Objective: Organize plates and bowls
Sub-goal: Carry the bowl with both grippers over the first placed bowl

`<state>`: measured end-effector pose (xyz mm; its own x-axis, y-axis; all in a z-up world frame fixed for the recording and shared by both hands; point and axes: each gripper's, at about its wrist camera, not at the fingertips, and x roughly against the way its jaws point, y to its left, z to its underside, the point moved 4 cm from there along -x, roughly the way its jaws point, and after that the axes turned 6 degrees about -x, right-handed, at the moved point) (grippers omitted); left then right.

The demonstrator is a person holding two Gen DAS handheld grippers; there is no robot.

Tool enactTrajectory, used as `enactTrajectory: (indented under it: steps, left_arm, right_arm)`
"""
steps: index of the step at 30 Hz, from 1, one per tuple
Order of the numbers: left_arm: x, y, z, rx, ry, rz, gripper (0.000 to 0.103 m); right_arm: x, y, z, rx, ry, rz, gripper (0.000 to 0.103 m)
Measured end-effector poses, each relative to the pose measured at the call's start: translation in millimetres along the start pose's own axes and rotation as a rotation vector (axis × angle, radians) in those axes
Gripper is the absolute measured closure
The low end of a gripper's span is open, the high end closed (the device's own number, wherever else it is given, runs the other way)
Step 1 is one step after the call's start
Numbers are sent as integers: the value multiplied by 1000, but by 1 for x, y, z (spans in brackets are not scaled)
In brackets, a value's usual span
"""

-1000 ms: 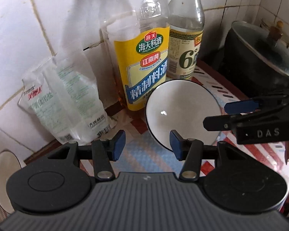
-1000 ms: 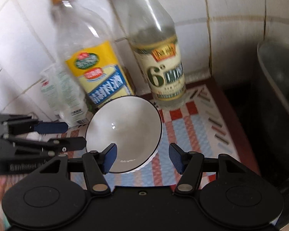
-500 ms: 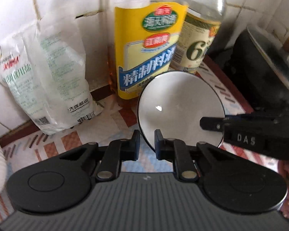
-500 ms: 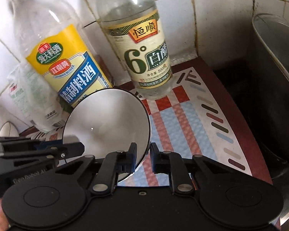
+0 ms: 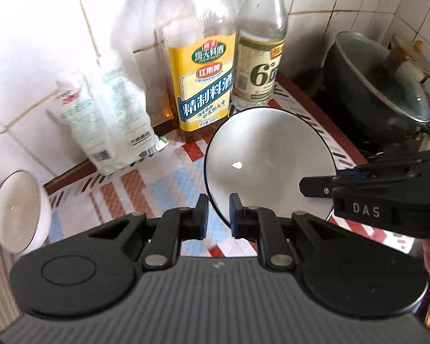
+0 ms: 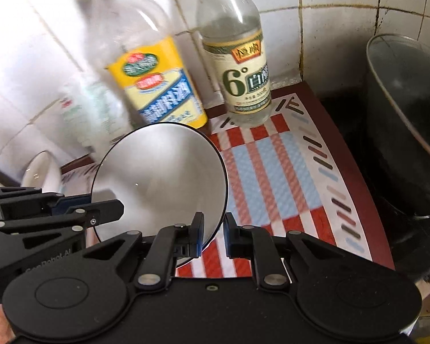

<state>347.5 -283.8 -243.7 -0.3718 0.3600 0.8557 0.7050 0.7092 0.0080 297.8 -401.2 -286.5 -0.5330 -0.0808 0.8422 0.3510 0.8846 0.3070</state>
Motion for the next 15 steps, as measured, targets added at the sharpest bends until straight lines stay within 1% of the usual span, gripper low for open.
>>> enactTrajectory:
  steps: [4, 7, 12, 15]
  left_arm:
    - [31, -9, 10, -8, -10, -6, 90]
    - [58, -13, 20, 11, -21, -11, 90]
    - [106, -24, 39, 15, -52, -35, 90]
    - [126, -28, 53, 19, -49, -51, 90]
  right_arm:
    - [33, 10, 11, 36, -15, -9, 85]
    - [57, 16, 20, 63, -27, -16, 84]
    - [95, 26, 40, 99, -20, -38, 83]
    - [111, 31, 54, 114, -12, -62, 83]
